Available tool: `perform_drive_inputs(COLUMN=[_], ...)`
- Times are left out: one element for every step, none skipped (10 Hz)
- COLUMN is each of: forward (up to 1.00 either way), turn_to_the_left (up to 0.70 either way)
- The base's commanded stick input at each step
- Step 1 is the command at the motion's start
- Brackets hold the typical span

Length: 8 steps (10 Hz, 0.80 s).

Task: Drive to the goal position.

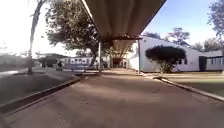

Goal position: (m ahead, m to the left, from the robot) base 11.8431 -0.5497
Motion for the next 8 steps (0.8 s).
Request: perform_drive_inputs(forward=[0.70, 0.70, 0.70, 0.70, 0.70, 0.70, 0.70, 0.70], turn_to_the_left=[0.00, 0.00, 0.00, 0.00, 0.00, 0.00, 0.00, 0.00])
